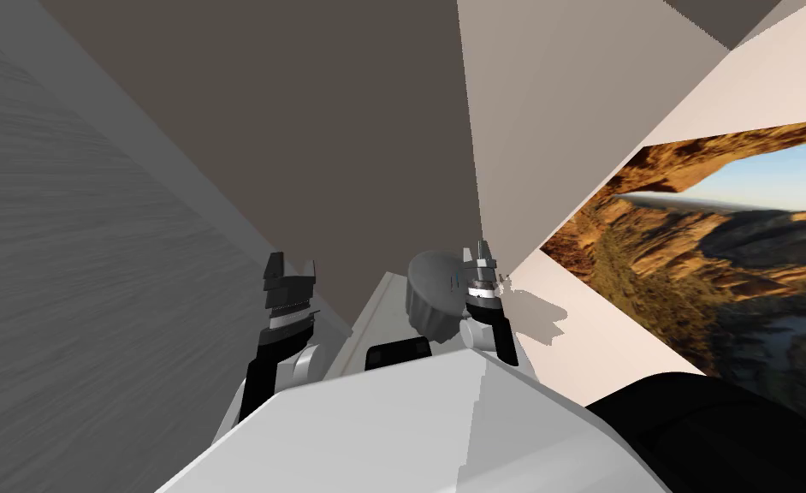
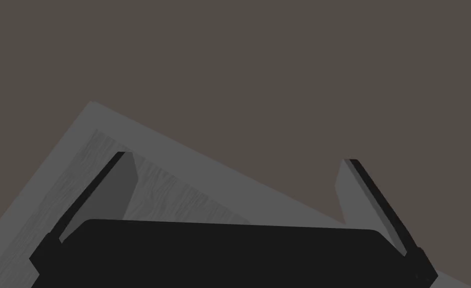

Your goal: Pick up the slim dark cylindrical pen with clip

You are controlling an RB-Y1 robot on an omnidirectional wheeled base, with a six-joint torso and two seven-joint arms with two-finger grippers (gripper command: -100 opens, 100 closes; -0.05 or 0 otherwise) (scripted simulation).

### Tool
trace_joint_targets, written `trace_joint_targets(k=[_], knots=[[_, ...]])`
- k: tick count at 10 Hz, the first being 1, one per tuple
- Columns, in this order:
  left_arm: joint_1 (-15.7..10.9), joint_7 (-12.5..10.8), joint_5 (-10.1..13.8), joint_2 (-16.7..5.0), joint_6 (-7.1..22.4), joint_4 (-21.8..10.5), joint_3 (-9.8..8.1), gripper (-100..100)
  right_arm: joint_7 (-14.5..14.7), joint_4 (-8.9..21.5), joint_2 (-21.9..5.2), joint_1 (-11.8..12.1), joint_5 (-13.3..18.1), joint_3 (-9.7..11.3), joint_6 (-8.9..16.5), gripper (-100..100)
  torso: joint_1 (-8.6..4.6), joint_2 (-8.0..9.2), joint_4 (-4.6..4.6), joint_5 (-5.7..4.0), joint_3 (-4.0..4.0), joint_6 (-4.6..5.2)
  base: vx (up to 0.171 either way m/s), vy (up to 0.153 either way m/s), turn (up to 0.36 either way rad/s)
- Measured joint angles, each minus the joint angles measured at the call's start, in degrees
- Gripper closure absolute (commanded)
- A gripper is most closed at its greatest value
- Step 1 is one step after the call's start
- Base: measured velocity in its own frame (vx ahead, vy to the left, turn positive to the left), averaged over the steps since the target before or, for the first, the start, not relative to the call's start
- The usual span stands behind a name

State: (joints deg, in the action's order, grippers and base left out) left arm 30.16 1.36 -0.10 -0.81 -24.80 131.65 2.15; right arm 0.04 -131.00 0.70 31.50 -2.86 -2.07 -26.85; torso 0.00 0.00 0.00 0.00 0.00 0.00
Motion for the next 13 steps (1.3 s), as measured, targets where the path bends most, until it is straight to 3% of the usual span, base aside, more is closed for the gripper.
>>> trace_joint_targets(k=[2,6,13], knots=[[0.00,0.00,0.00,0.00,0.00,0.00,0.00,0,-1.81,1.44,-1.99,-0.03,-1.59,0.12,1.12,-100,-0.04,-0.01,0.00,-0.01,-0.01,-0.01,0.002,-0.007,0.092],[0.00,0.00,0.00,0.00,0.00,0.00,0.00,0,-8.34,5.34,-7.22,0.67,-7.14,-0.35,4.64,-100,-0.06,-0.01,0.00,-0.02,-0.01,-0.01,0.001,-0.008,0.102],[0.00,0.00,0.00,0.00,0.00,0.00,0.00,0,-17.18,10.47,-12.28,0.57,-13.95,-0.56,10.36,-100,-0.04,-0.01,0.00,-0.01,0.00,0.01,-0.001,-0.005,0.089]])
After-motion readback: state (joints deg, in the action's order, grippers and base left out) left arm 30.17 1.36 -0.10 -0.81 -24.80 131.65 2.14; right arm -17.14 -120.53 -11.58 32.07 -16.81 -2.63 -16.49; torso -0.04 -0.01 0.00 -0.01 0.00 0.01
